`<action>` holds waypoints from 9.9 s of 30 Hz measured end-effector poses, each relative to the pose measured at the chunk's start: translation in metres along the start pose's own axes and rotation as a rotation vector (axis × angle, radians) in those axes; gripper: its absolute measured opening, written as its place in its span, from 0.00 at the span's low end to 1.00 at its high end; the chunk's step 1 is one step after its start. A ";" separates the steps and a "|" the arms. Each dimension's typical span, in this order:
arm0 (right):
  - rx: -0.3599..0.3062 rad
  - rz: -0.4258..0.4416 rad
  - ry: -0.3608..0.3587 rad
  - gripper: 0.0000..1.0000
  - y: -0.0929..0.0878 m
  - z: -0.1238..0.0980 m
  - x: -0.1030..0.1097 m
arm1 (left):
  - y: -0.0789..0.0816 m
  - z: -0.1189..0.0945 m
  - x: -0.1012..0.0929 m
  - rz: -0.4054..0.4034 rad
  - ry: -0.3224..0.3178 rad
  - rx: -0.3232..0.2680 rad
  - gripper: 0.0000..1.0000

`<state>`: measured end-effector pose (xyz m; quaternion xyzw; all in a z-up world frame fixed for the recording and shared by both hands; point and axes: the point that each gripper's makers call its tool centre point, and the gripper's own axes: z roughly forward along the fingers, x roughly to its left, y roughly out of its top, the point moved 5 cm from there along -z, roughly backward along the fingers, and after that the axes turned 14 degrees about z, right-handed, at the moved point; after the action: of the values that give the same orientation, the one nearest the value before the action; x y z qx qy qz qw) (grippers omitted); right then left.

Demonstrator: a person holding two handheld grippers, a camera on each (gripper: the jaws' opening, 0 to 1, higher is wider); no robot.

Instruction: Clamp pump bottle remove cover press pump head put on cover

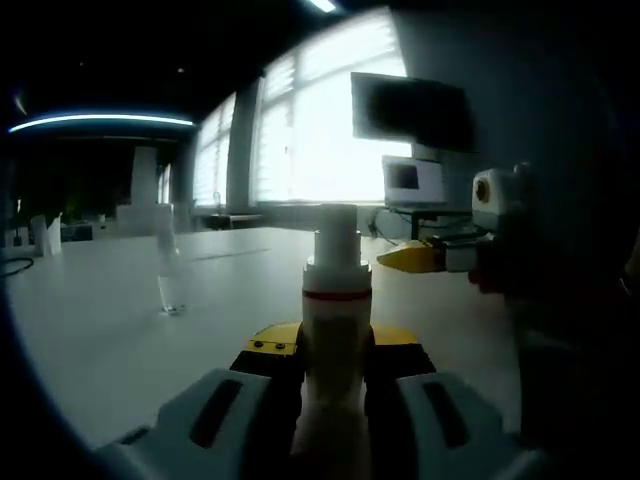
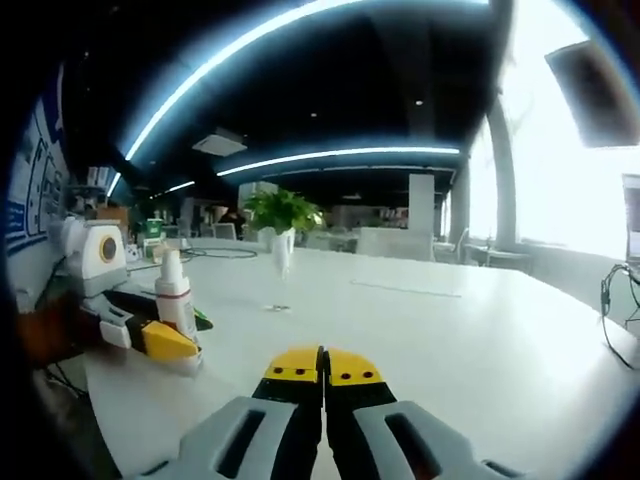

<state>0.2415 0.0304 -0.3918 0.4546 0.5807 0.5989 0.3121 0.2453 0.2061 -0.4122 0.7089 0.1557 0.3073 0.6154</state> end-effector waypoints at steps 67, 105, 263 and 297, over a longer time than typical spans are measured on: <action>-0.002 0.069 -0.028 0.00 -0.025 -0.023 -0.014 | 0.000 0.000 -0.001 -0.001 -0.004 -0.001 0.14; 0.017 -0.024 -0.006 0.00 0.031 -0.027 0.000 | -0.001 0.000 0.000 0.000 -0.002 0.002 0.14; 0.947 -0.824 0.615 0.00 0.063 0.052 0.149 | 0.000 -0.001 -0.003 -0.013 -0.025 -0.005 0.14; 0.967 -0.845 0.624 0.00 0.067 0.057 0.147 | 0.001 -0.001 -0.003 -0.014 -0.026 -0.004 0.14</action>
<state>0.2461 0.1779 -0.3047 0.0855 0.9700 0.2045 0.1000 0.2423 0.2044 -0.4125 0.7105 0.1524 0.2941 0.6209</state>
